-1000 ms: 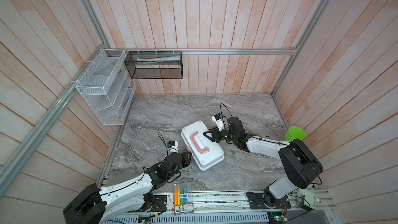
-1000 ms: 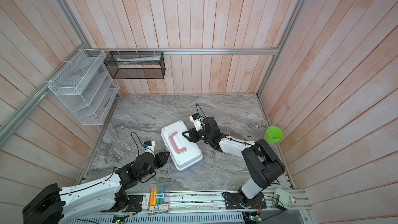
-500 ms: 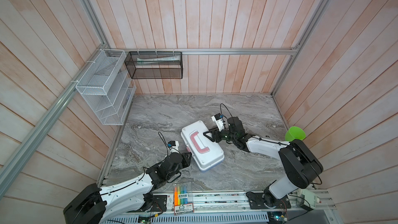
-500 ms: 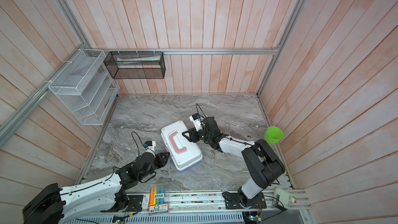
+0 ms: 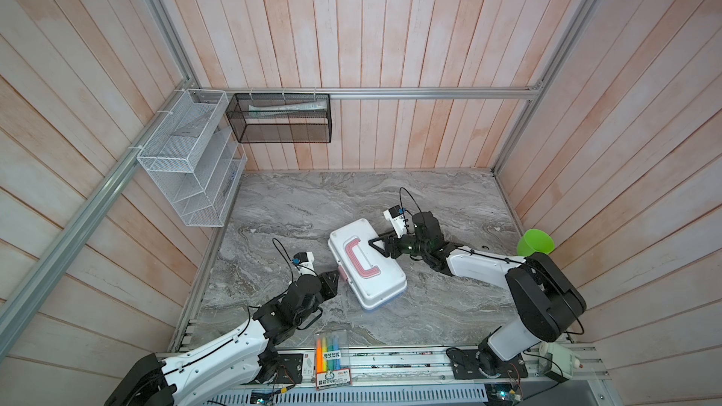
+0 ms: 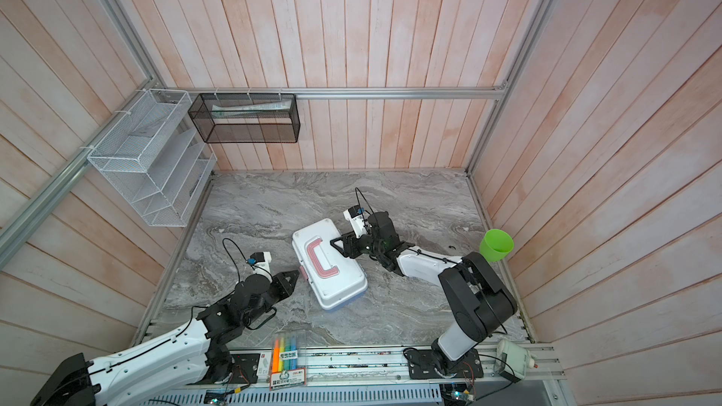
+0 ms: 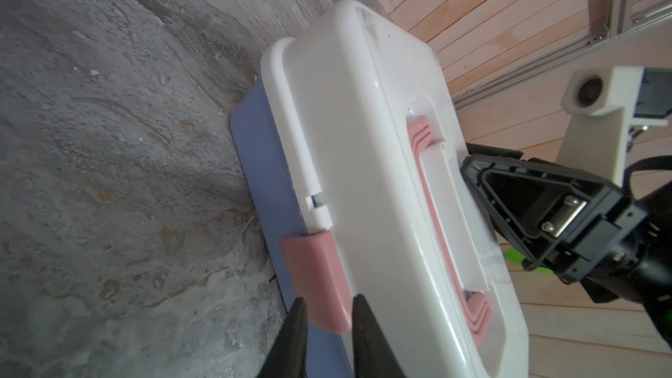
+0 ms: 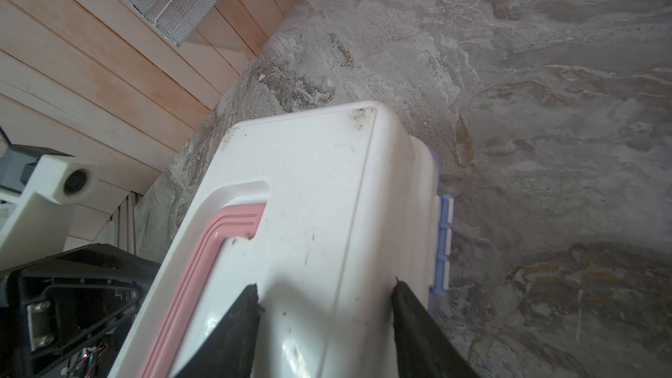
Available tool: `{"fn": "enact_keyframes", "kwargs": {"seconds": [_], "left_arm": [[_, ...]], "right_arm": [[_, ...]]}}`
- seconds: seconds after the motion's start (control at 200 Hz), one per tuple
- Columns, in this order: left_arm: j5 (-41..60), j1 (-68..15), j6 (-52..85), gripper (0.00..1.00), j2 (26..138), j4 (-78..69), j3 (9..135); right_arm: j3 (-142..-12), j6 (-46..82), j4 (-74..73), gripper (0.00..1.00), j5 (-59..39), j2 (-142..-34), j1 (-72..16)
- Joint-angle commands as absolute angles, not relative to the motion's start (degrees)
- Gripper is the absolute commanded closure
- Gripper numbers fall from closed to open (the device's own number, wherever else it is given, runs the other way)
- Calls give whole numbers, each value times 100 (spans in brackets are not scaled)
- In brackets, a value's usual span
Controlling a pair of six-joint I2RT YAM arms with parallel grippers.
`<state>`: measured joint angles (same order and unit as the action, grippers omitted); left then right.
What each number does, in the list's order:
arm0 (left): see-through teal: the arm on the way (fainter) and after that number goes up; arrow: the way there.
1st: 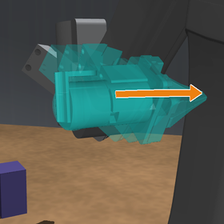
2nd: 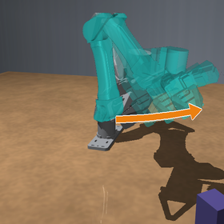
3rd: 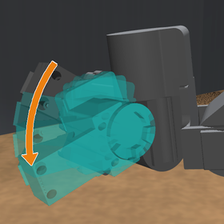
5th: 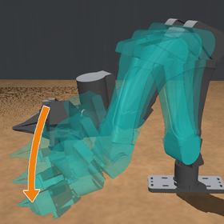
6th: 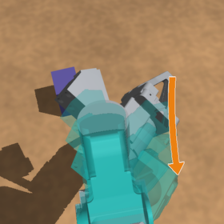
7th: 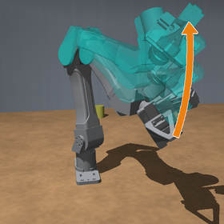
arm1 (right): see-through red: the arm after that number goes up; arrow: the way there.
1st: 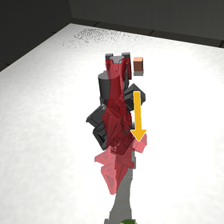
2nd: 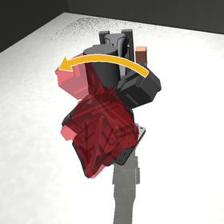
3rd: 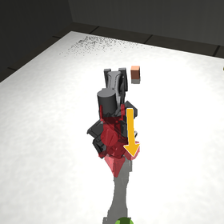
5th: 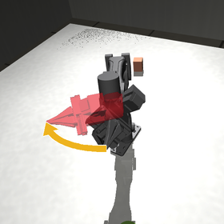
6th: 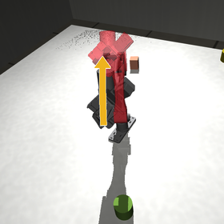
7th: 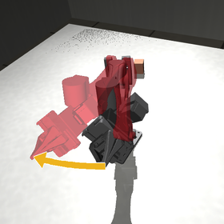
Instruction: Pack the tool kit
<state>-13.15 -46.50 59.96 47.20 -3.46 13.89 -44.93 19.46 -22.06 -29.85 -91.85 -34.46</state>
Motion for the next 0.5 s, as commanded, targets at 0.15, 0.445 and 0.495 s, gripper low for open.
{"fn": "enact_keyframes", "kwargs": {"seconds": [0.15, 0.445, 0.495], "left_arm": [[-1234, -4582, 5771, 100, 5282, -397, 1349], [-799, -4586, 5300, 100, 5956, -1234, 1820], [-755, -4580, 5276, 100, 6021, -1269, 1899]], "right_arm": [[-4310, 1781, -1033, 45, -3172, -9435, -3735], [-4256, 1795, -1024, 45, -3067, -9457, -3753], [-4243, 1824, -1043, 45, -3067, -9465, -3769]]}}
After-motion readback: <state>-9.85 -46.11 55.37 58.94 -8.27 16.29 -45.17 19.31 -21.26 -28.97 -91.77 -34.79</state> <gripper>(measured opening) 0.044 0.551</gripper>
